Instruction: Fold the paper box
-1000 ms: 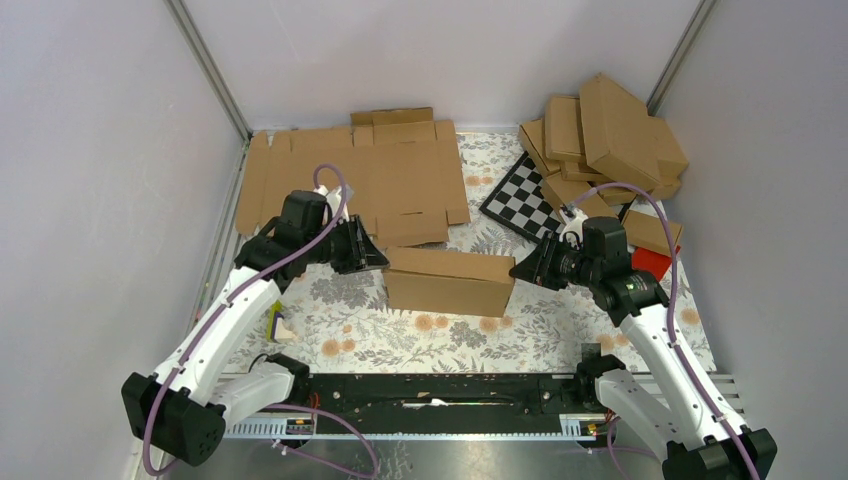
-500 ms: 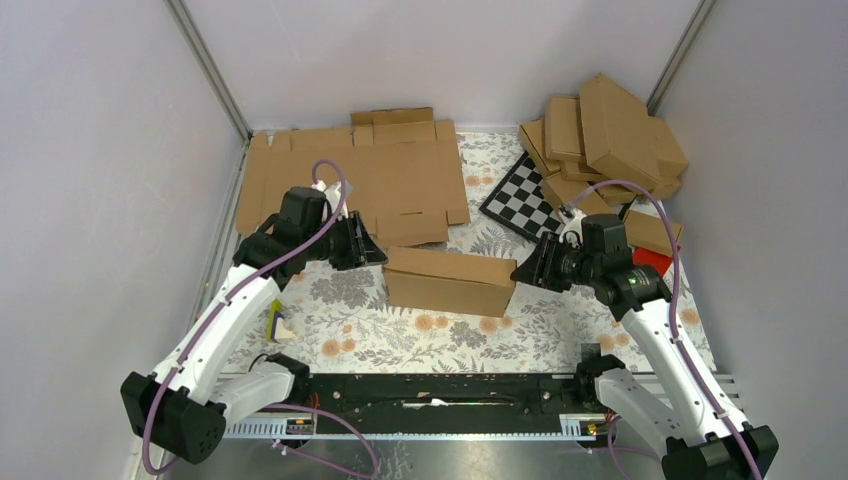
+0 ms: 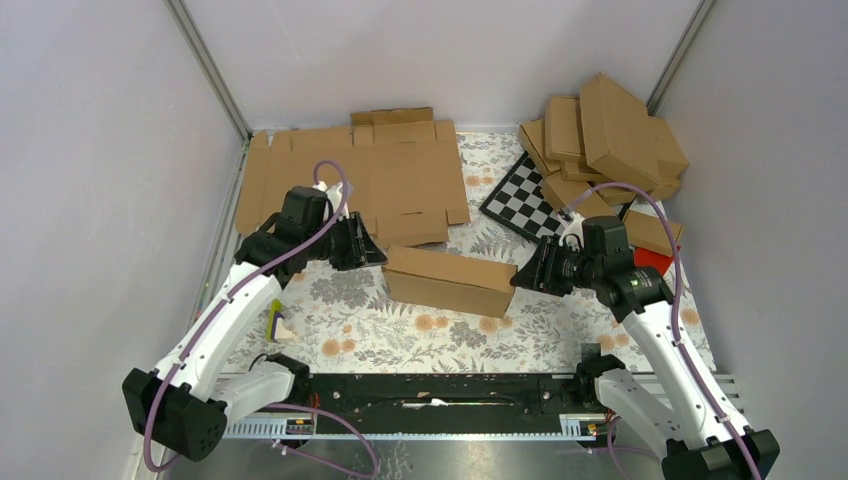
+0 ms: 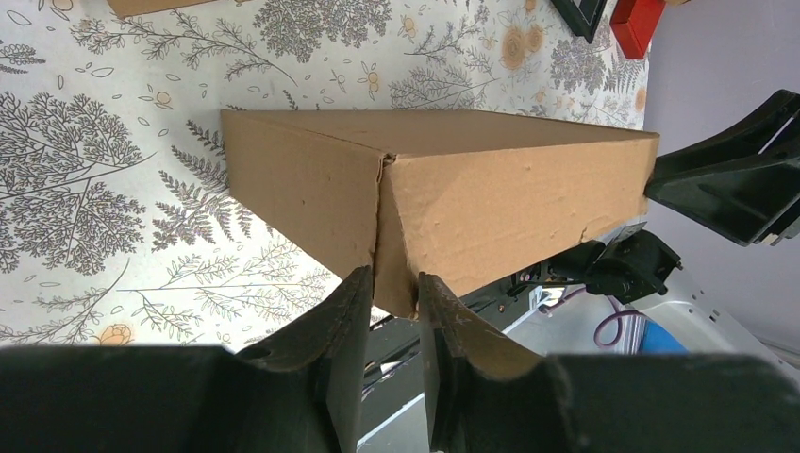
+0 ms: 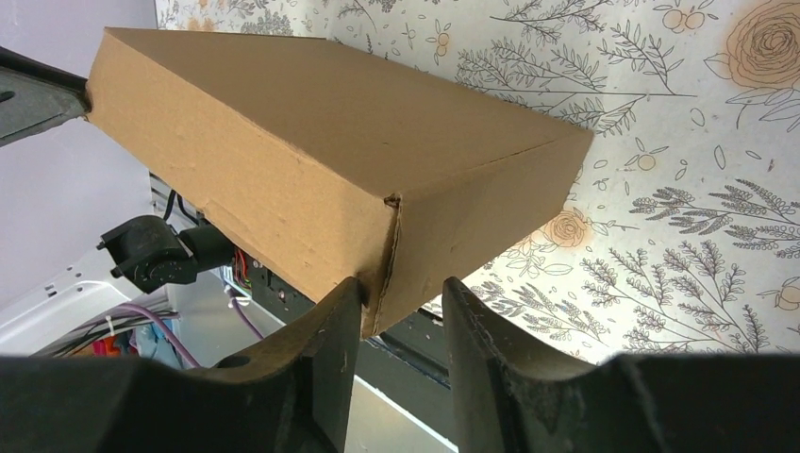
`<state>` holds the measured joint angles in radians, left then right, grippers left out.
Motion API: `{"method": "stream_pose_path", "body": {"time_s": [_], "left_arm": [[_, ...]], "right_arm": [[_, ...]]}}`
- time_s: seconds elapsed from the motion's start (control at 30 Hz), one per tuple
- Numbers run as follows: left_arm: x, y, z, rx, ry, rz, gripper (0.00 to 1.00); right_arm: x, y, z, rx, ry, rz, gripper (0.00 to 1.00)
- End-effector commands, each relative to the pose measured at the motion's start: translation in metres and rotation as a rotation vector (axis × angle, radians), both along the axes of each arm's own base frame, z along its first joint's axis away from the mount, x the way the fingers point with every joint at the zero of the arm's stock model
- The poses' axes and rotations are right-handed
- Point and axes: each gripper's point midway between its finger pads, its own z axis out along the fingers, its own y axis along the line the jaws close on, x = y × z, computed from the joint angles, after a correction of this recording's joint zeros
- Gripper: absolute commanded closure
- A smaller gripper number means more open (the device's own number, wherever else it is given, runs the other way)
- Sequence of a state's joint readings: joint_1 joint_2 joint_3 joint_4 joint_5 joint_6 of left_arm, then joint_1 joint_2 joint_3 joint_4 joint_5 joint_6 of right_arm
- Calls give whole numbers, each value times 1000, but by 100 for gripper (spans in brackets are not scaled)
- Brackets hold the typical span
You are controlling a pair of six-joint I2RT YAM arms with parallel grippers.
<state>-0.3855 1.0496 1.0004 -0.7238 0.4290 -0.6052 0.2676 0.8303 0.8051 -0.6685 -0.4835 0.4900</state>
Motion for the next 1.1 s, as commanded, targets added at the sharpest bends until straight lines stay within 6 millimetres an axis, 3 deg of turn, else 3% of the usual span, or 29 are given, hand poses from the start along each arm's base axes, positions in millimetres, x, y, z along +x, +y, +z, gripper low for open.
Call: {"method": "stream_pose_path", "body": {"time_s": [0.0, 0.3, 0.4, 0.43, 0.6, 0.77, 1.07], "left_arm": [[11, -4, 17, -19, -65, -10, 73], [15, 4, 20, 8, -116, 24, 72], [17, 6, 25, 11, -138, 31, 65], [18, 7, 26, 16, -145, 38, 63], [18, 7, 34, -14, -191, 49, 57], [16, 3, 33, -30, -182, 30, 56], [12, 1, 24, -31, -158, 9, 65]], "right_arm": [[1, 3, 18, 3, -42, 36, 55], [13, 2, 35, -2, -114, 23, 18], [15, -1, 38, -3, -129, -12, 2], [15, -3, 38, -4, -133, -24, 1], [11, -8, 44, 1, -189, -56, 0], [8, -1, 35, 20, -127, -25, 2], [9, -1, 28, 23, -88, -40, 37]]}}
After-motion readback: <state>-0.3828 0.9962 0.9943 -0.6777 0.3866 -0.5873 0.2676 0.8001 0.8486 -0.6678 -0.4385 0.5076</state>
